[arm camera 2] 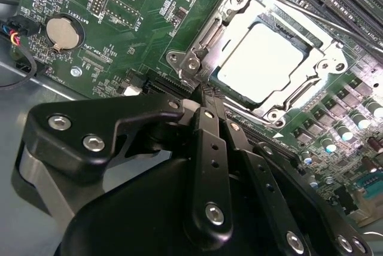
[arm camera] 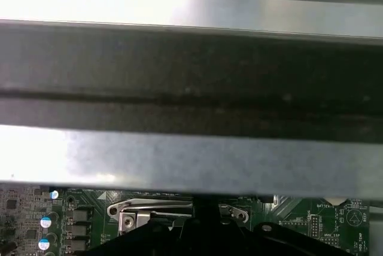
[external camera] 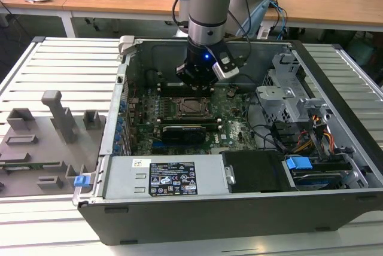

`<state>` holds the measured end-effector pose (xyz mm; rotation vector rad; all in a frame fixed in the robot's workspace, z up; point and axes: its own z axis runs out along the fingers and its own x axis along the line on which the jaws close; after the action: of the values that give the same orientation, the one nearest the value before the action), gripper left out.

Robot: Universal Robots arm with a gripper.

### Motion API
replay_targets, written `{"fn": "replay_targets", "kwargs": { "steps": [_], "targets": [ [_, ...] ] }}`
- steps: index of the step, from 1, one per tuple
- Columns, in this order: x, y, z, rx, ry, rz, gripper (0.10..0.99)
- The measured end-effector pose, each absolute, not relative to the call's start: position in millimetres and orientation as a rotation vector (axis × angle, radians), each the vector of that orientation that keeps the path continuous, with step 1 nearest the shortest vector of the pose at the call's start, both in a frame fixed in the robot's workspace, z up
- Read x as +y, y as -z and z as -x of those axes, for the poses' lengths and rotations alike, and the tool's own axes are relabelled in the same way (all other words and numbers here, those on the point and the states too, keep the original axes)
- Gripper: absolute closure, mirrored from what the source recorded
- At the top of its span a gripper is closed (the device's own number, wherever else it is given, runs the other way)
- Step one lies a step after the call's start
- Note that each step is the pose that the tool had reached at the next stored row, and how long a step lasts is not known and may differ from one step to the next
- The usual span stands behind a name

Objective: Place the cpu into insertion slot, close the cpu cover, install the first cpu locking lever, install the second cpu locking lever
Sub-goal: 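Install the second cpu locking lever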

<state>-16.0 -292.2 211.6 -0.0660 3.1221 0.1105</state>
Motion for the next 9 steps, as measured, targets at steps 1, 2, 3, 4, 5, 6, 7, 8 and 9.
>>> {"fn": "replay_targets", "kwargs": {
  "steps": [1, 2, 3, 4, 5, 6, 7, 8, 9],
  "targets": [
    [-292.4, -211.6, 16.0, 3.122, -0.11, 0.066, 0.98],
    [-292.9, -211.6, 16.0, 3.122, -0.11, 0.066, 0.98],
    [-293.3, -211.6, 16.0, 3.122, -0.11, 0.066, 0.98],
    [-293.5, -211.6, 16.0, 3.122, -0.11, 0.066, 0.98],
    [-293.8, -211.6, 16.0, 3.122, -0.11, 0.066, 0.98],
    [-294.1, -211.6, 16.0, 3.122, -0.11, 0.066, 0.98],
    [-294.4, -211.6, 16.0, 3.122, -0.11, 0.066, 0.98],
    [-294.7, -211.6, 16.0, 3.122, -0.11, 0.066, 0.98],
    [-294.9, -211.6, 16.0, 3.122, -0.11, 0.066, 0.98]
  ]
}}
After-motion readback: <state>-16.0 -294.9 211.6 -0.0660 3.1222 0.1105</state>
